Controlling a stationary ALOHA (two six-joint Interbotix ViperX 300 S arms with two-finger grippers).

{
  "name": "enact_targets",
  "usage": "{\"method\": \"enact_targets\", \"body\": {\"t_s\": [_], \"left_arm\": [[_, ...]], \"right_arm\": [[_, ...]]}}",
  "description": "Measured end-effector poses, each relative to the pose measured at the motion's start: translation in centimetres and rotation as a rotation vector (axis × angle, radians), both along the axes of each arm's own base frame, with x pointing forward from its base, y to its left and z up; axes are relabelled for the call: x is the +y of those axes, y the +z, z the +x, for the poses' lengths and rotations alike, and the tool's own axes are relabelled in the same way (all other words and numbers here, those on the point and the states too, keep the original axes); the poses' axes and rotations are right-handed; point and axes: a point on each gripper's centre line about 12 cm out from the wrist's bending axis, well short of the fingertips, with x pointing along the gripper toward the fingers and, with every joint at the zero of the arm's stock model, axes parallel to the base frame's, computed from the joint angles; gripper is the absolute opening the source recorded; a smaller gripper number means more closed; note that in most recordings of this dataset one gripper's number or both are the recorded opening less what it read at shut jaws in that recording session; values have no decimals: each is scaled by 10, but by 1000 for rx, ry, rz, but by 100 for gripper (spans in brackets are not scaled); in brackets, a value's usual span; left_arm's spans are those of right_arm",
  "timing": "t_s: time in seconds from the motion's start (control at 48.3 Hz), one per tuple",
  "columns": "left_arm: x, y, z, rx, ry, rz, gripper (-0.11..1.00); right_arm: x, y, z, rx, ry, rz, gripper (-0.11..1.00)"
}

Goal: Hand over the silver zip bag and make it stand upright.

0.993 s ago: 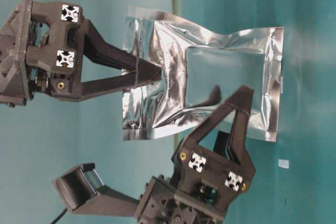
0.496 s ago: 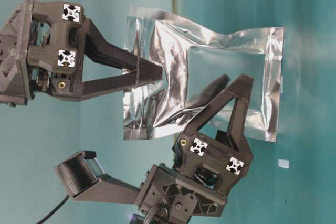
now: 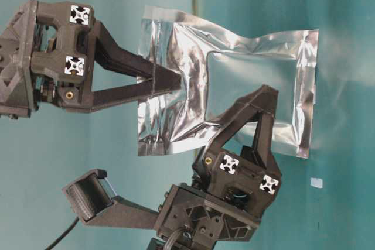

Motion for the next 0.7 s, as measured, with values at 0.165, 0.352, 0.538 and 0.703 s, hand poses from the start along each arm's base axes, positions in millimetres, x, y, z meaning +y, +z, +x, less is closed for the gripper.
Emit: {"method": "enact_targets", "body": {"t_s": [0.165, 0.352, 0.538, 0.703], "left_arm": [[0, -1, 0, 6, -2, 4, 37], [0, -1, 0, 6, -2, 4, 37], [0, -1, 0, 5, -2, 4, 37], [0, -1, 0, 5, -2, 6, 37]], "right_arm": [[-1, -1, 0, 0, -1, 0, 1], [0, -1, 0, 0, 0, 0, 1], [0, 0, 0, -2, 0, 0, 1], [1, -1, 0, 0, -1, 6, 17]]}}
